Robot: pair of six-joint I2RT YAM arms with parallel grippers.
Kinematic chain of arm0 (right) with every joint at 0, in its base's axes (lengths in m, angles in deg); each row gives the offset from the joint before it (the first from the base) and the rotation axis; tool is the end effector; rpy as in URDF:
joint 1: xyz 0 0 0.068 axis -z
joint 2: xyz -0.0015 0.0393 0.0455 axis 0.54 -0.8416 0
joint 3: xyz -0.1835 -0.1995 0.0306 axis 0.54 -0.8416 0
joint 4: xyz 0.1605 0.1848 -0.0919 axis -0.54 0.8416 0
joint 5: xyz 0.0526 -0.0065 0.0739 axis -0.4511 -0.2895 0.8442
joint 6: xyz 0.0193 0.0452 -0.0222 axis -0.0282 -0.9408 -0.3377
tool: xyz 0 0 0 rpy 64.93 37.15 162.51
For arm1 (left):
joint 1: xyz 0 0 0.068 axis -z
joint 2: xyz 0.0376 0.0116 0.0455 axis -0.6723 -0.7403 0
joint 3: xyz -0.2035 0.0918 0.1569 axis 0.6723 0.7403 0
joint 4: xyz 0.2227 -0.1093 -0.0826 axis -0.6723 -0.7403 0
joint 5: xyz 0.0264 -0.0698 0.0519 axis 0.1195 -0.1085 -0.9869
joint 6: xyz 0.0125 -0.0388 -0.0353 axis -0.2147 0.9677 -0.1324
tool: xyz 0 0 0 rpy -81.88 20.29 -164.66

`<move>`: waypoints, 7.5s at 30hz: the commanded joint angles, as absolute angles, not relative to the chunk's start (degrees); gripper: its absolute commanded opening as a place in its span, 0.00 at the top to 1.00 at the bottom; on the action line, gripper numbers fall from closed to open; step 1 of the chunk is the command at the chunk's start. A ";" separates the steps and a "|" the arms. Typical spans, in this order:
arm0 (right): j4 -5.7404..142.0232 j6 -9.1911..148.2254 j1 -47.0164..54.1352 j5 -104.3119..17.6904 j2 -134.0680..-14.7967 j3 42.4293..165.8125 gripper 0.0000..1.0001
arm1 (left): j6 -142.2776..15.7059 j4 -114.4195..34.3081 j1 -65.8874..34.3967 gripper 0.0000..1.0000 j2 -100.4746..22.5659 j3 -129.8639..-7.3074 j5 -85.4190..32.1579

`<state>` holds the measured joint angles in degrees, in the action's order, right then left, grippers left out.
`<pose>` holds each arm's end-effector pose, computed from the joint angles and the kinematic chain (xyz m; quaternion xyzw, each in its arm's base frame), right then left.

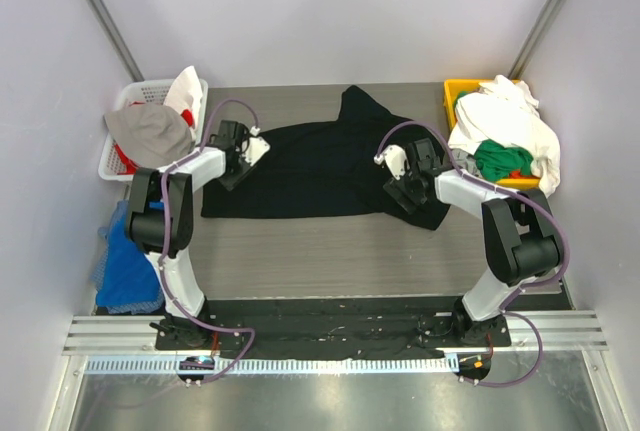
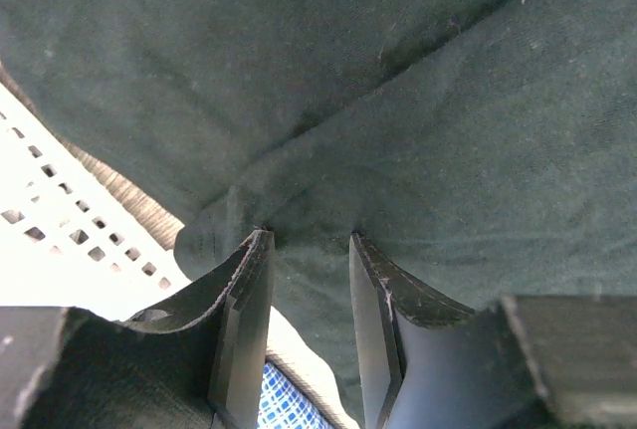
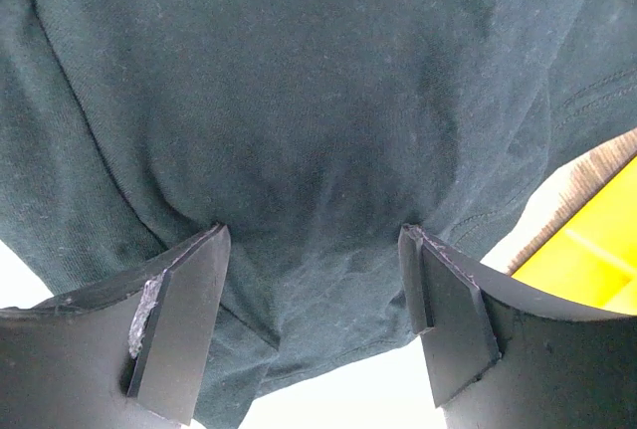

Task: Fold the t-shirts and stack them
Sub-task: Fold the flattened tshirt in 1/3 of the way, then grap the side of the flattened tshirt furthest away from the robot with both arms

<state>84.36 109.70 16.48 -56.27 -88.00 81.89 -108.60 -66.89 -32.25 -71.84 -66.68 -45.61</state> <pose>0.3111 0.0870 0.1673 -0.3910 0.8773 -0.0851 0.2651 0.3780 -0.0600 0.1636 0.3399 0.9062 0.1370 0.2107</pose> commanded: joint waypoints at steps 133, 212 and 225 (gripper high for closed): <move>105.69 123.53 16.78 -47.44 -57.34 69.52 0.19 | -100.36 -79.50 -24.49 0.56 -37.56 -36.31 -37.71; 101.65 84.86 30.49 -12.46 -131.17 142.93 0.32 | -100.00 -78.90 -33.10 0.34 -69.02 -76.75 -33.04; 101.82 86.00 30.05 -12.46 -129.05 137.91 0.47 | -101.23 -78.98 -35.12 0.35 -70.60 -77.36 -33.92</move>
